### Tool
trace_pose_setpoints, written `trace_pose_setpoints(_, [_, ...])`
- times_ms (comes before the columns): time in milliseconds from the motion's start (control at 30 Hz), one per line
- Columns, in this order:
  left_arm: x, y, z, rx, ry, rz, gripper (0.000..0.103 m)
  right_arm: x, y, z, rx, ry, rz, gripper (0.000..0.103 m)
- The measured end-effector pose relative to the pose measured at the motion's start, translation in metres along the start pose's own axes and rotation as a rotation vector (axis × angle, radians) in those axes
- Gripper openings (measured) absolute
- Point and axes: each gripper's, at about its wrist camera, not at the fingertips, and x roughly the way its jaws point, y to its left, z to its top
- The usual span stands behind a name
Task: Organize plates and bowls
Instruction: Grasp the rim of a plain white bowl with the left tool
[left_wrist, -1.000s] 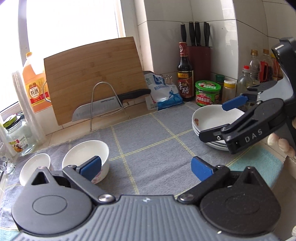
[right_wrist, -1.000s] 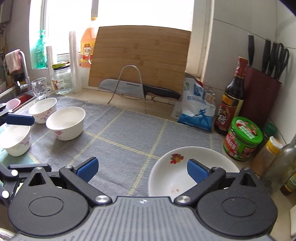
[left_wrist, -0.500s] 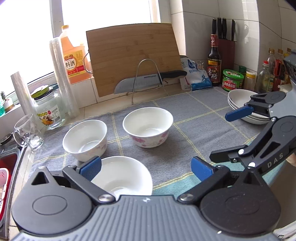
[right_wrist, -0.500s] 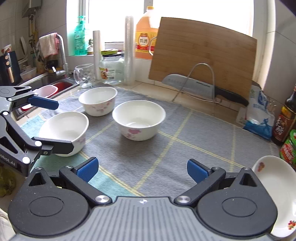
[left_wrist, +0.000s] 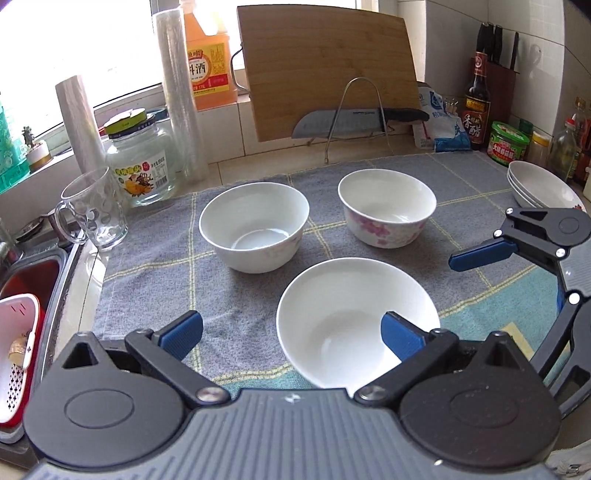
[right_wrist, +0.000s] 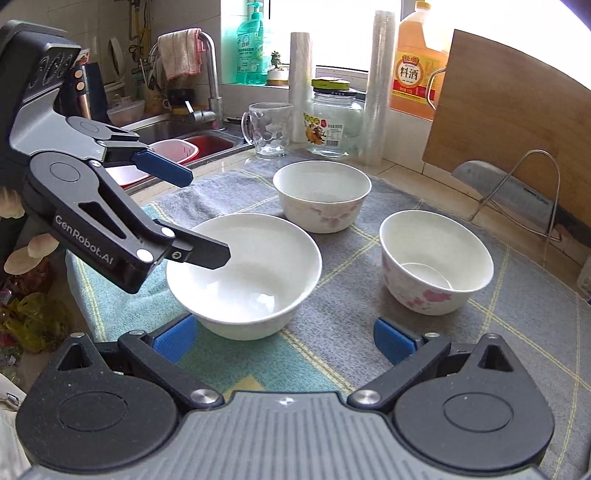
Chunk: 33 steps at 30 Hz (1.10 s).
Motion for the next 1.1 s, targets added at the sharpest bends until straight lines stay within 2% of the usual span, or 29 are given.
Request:
trace_pose_setpoints(167, [0.01, 0.012, -0.001, -0.02, 0.026, -0.031, 0.098, 0.014, 0.011, 0.003, -0.023, 0.011, 0.014, 0.102])
trace_pose_setpoints(300, [0.018, 0.016, 0.0, -0.03, 0.046, -0.069, 0.08, 0.018, 0.013, 0.006, -0.028, 0.01, 0.008, 0.098])
trace_pose_setpoints(500, [0.026, 0.013, 0.001, -0.019, 0.081, -0.13, 0.063, 0.018, 0.015, 0.007, -0.034, 0.005, 0.024, 0.089])
trace_pose_setpoints(800, [0.034, 0.007, 0.005, 0.0, 0.09, -0.176, 0.05, 0.019, 0.016, 0.006, -0.04, 0.005, 0.022, 0.088])
trace_pose_setpoints(1100, [0.036, 0.008, 0.007, 0.002, 0.097, -0.196, 0.048, 0.018, 0.016, 0.007, -0.036, 0.008, 0.023, 0.088])
